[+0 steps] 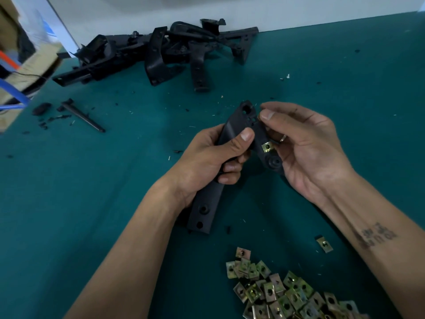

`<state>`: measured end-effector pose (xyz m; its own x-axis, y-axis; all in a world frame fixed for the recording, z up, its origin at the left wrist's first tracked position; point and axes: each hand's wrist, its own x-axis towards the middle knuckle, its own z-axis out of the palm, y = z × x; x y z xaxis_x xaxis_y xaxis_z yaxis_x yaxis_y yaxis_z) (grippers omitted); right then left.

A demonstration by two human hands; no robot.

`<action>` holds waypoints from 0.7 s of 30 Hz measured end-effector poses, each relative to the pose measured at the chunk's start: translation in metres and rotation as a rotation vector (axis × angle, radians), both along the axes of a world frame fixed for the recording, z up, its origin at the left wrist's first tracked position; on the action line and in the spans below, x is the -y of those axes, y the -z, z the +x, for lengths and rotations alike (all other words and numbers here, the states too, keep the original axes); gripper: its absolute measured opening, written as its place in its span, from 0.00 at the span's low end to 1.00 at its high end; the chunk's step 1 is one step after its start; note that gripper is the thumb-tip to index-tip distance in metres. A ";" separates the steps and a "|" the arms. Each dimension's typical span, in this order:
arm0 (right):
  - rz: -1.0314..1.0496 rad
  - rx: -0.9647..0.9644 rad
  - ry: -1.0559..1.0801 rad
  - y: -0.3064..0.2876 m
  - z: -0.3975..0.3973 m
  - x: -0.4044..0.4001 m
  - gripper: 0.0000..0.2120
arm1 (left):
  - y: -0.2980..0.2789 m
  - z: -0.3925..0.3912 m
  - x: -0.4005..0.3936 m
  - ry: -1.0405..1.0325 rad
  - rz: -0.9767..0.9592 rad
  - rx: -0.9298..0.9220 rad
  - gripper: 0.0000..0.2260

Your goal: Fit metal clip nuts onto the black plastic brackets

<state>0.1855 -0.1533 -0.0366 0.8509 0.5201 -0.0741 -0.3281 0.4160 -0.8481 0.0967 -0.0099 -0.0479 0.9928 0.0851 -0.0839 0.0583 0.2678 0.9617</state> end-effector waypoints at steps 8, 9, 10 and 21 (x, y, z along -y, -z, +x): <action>-0.033 -0.024 0.148 -0.002 -0.021 -0.005 0.07 | 0.001 0.000 0.000 0.004 0.002 0.003 0.08; -0.023 -0.029 0.155 -0.002 -0.022 -0.006 0.07 | 0.001 0.000 0.000 0.004 -0.004 0.005 0.08; -0.012 -0.031 0.154 -0.002 -0.023 -0.006 0.08 | 0.001 0.000 0.000 0.007 -0.009 0.007 0.08; -0.010 0.009 0.199 0.000 -0.027 -0.011 0.12 | 0.000 -0.001 0.002 0.001 0.048 0.023 0.11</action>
<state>0.1580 -0.1426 -0.0367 0.9375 0.3409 -0.0699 -0.2323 0.4635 -0.8551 0.0959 -0.0124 -0.0475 0.9946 0.0874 -0.0565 0.0359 0.2211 0.9746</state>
